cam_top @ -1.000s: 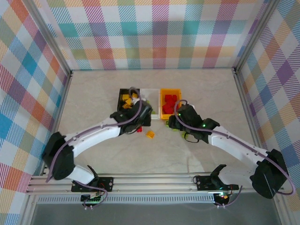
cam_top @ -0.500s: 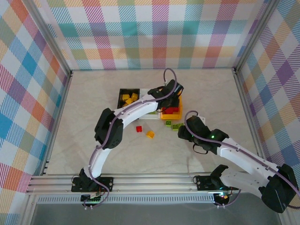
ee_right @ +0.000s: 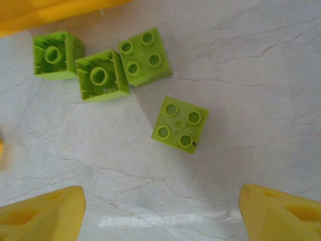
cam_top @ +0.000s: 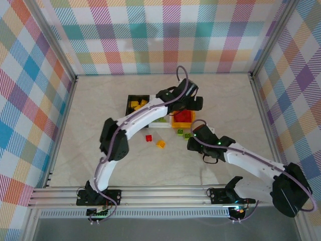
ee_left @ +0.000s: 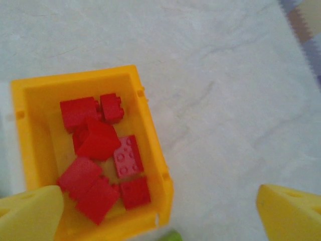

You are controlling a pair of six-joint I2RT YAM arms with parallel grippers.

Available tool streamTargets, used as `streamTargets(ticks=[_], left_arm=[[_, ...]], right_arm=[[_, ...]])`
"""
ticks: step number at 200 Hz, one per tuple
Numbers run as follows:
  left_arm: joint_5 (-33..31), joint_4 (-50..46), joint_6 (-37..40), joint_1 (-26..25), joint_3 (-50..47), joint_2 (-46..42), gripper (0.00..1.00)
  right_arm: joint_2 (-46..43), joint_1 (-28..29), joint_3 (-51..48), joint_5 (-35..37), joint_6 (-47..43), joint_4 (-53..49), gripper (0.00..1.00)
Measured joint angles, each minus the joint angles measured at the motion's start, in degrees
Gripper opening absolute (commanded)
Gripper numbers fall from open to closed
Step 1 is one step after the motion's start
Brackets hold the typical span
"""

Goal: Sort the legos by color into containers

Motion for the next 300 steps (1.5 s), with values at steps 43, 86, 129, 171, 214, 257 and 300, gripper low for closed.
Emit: streamTargets(ticks=[43,86,129,171,214,257,300], left_arm=[[-0.9,10.2,-0.5,-3.6,-27.0,-28.8,1.0],[-6.4,12.9,-4.8,-4.3,-53.3,-49.9,1.0],[-10.8,8.6,-9.9,-4.3,-71.1,-62.6,1.0],[-14.5,4.6,-14.1,-4.3,-78.6,-72.0,1.0],[-18.1,1.2,-16.0,-4.3,-81.5,-76.6,1.0],[-19.0,0.9,-16.0,-4.3,-82.1,-74.4,1.0],[-18.9,0.9,-16.0,-4.3,-82.1,-71.6,1.0]], right_arm=[[6.9,-3.7,0.1,-1.1,0.0,3.3,0.75],[15.0,-6.4,1.1,-2.0,-0.2,4.9,0.68],[18.1,-7.0,3.5,-1.1,-1.5,3.2,0.4],[17.5,-7.2,4.0,-2.2,-4.8,4.1,0.28],[10.5,-4.0,8.1,-6.6,-9.7,4.1,0.26],[19.8,0.2,26.9,-10.4,-13.2,5.7,0.28],[38.8,0.3,46.2,-10.8,-15.1,5.4,0.33]])
